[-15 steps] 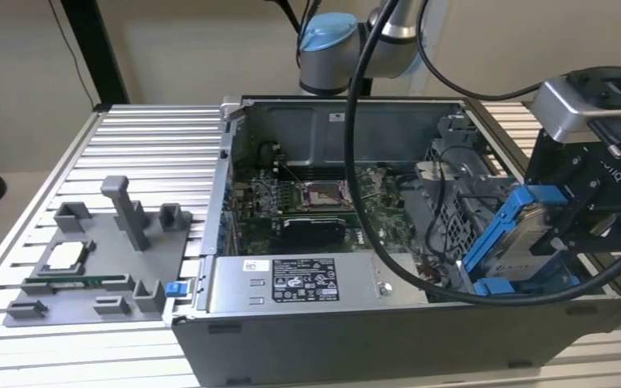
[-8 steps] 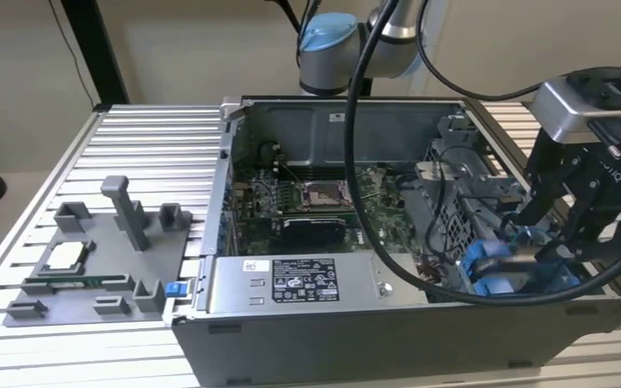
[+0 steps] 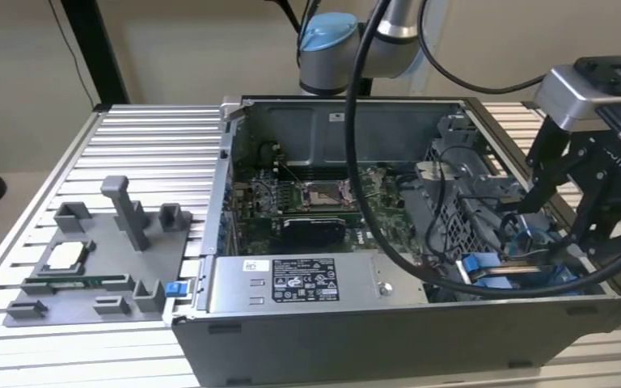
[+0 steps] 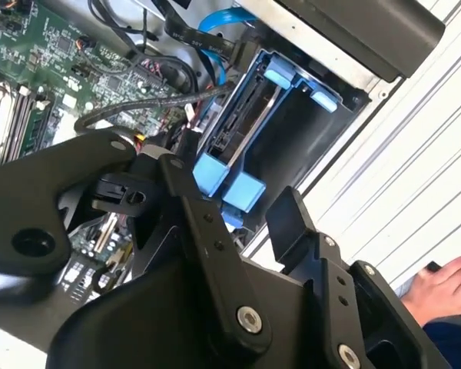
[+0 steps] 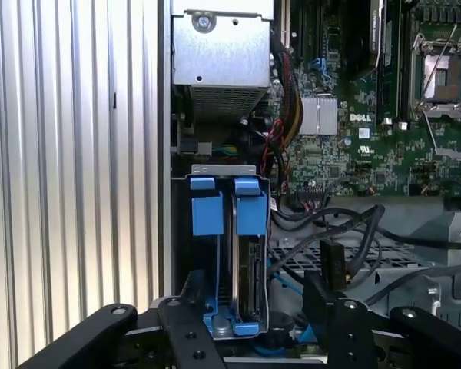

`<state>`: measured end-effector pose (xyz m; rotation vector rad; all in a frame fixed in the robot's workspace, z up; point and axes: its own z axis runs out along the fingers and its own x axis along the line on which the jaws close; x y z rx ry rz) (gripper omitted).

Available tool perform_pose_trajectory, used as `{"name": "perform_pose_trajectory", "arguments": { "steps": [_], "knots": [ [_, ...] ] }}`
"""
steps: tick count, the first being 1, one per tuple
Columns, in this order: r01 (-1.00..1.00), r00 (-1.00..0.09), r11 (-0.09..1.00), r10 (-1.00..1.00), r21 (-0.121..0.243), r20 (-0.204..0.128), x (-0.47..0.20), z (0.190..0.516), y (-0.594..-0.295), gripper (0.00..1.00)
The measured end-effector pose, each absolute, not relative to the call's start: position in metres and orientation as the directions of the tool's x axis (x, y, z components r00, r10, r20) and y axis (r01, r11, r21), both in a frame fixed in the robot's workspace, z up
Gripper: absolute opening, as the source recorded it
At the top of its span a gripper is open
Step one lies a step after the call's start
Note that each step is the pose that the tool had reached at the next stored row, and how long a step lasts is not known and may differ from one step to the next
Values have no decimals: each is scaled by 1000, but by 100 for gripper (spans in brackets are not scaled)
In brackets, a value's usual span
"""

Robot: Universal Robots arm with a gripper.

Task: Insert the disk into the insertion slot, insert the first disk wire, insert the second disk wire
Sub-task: 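Insert the disk into the insertion slot, then insert the first disk wire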

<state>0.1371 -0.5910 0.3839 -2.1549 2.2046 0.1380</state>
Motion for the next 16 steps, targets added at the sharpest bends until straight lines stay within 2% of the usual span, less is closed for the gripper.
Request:
{"name": "perform_pose_trajectory", "arguments": {
  "steps": [16],
  "knots": [
    [-999,-24,22,-995,25,-102,125,394,-572,100]
  ]
}}
